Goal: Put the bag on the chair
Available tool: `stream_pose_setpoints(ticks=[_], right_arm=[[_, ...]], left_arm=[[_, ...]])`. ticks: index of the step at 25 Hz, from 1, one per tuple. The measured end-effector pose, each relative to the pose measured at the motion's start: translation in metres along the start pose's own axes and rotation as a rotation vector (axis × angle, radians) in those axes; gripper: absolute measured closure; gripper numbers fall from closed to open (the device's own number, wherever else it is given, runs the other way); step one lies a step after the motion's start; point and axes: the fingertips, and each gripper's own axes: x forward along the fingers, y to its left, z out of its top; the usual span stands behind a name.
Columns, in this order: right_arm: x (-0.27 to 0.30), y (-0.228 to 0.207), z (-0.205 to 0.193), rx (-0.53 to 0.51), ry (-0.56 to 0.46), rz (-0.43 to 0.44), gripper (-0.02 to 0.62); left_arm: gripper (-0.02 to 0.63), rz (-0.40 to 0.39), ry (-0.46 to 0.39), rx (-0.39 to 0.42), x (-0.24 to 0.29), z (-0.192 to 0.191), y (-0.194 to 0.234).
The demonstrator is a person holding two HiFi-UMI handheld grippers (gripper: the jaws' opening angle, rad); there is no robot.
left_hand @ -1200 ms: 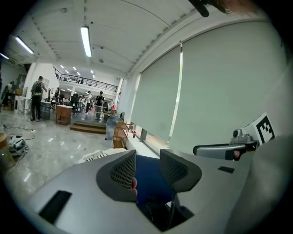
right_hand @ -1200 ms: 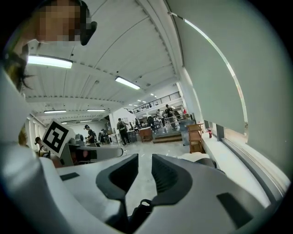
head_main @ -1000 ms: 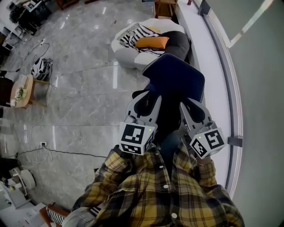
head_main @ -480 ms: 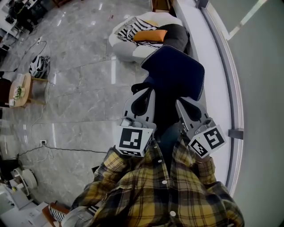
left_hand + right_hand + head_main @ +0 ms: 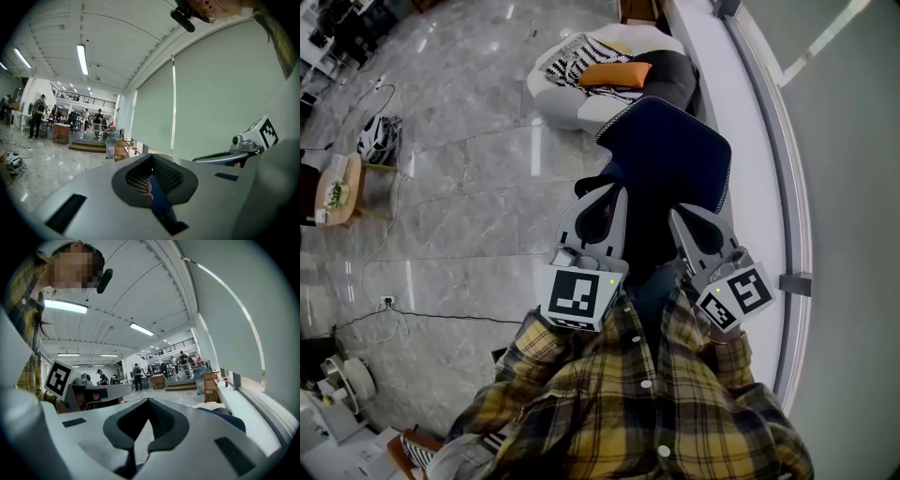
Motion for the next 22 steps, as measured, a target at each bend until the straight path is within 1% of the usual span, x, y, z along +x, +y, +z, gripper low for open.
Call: stream_pose_setpoints(ticks=[7, 12, 17, 22], right_arm=[[0.002, -0.009, -0.003, 0.016, 0.019, -0.015, 0.578], [0.005, -0.011, 0.0, 0.044, 0.0, -0.011, 0.578], [0.01, -0.008, -0.001, 0.027, 0.01, 0.004, 0.578], [0.015, -0.005, -0.005, 0.023, 0.02, 0.019, 0.578]], left_arm=[[0.588, -0.012, 0.015, -0.002, 0.006, -0.005, -0.002], [0.588, -0.014, 0.026, 0.0, 0.008, -0.008, -0.002], [0.588, -0.014, 0.035, -0.002, 0.008, -0.013, -0.001], [0.588, 0.005, 0.035, -0.009, 0.006, -0.016, 0.006]])
